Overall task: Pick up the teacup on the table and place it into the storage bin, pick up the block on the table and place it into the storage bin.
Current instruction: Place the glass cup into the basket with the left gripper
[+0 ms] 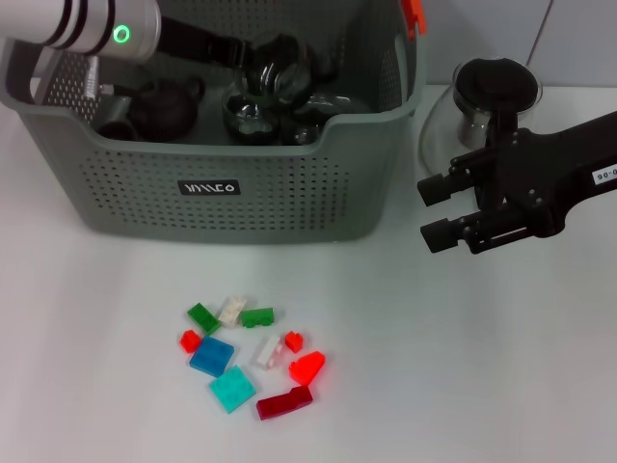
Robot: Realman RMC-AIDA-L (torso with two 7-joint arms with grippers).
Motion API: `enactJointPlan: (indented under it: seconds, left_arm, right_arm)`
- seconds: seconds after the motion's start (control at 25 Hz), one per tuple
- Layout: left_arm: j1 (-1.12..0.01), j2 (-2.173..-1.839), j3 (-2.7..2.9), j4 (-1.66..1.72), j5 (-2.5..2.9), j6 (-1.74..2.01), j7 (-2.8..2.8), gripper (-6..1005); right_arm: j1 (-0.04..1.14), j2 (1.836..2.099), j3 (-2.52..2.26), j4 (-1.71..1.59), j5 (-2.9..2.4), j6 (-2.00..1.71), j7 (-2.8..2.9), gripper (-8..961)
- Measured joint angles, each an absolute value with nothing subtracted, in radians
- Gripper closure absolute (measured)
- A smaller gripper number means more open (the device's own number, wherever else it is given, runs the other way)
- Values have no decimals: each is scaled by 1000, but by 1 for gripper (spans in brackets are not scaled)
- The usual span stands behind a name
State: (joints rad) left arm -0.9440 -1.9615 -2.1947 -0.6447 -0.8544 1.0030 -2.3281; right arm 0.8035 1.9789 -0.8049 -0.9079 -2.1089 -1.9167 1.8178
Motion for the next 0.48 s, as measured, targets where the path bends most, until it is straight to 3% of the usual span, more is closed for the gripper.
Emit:
enactJointPlan:
  seconds: [0.48]
  left_arm:
    - [-944, -1986, -2179, -642, -806, 964, -2329, 958]
  right_arm:
    - [799, 1983, -810, -908, -2110, -1922, 1818, 279]
